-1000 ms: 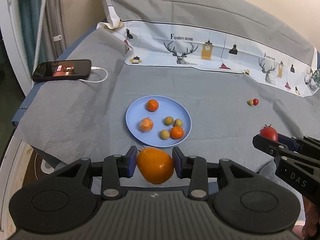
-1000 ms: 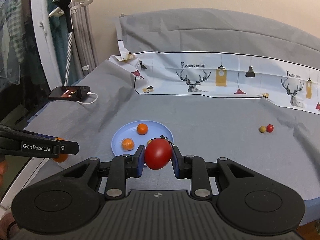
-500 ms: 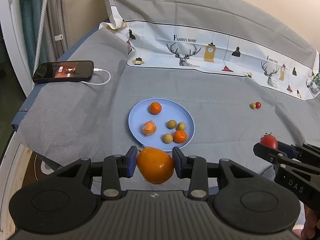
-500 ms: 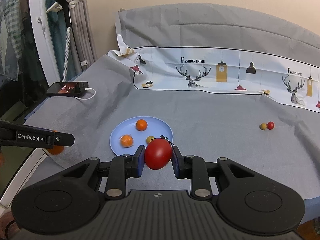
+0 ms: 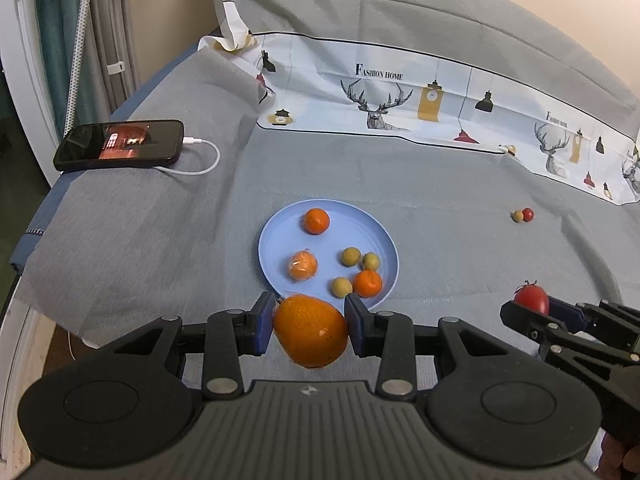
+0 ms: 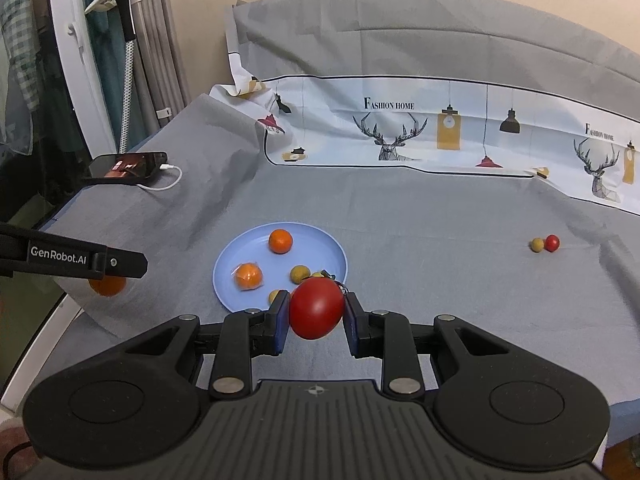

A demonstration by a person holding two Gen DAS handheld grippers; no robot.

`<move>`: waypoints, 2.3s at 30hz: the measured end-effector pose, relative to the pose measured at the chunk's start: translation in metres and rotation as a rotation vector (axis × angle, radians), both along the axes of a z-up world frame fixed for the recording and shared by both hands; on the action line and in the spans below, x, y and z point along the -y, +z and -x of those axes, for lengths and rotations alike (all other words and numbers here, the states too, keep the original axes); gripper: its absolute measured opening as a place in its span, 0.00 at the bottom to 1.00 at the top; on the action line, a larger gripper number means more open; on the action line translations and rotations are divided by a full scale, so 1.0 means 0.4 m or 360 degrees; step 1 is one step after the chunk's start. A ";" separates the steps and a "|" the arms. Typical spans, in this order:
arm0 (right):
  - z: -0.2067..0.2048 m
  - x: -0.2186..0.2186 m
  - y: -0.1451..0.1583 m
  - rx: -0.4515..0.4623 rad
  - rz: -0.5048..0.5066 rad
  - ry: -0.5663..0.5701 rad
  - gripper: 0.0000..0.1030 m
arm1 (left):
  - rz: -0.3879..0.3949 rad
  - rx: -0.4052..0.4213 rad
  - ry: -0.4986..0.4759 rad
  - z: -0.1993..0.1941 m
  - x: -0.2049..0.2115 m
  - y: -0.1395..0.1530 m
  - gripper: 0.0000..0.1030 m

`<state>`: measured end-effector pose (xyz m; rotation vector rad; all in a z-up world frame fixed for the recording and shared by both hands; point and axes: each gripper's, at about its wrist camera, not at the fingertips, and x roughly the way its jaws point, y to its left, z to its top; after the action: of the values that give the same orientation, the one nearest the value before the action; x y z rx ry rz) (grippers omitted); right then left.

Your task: Organize fruits

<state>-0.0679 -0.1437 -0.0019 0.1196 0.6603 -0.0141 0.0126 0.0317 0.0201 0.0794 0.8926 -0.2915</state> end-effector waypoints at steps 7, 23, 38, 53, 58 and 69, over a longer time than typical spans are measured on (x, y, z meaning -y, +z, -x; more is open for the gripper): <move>-0.077 0.001 -0.031 -0.0035 0.0000 0.0030 0.28 | -0.0029 -0.0034 0.0002 -0.086 0.034 -0.034 0.41; -0.343 0.016 -0.210 -0.0306 -0.0057 0.0048 0.29 | -0.0130 -0.0182 0.0030 -0.333 0.121 -0.207 0.41; -0.497 -0.039 -0.327 -0.0329 0.0069 0.0173 0.30 | -0.0293 -0.0240 0.0096 -0.478 0.167 -0.337 0.54; -0.303 -0.007 -0.220 -0.0353 0.0059 0.0040 0.94 | -0.0360 -0.0271 0.0047 -0.270 0.145 -0.214 1.00; -0.190 -0.003 -0.160 -0.0306 -0.0014 -0.0067 0.96 | -0.0371 -0.0245 0.0049 -0.162 0.123 -0.157 1.00; 0.011 -0.027 -0.048 -0.0014 0.0089 -0.0053 0.99 | -0.0305 -0.0111 0.0107 0.026 0.076 -0.061 1.00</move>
<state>-0.0723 -0.1330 -0.0210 0.0765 0.6662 -0.0649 0.0021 0.0013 -0.0043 0.2174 0.9888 -0.1460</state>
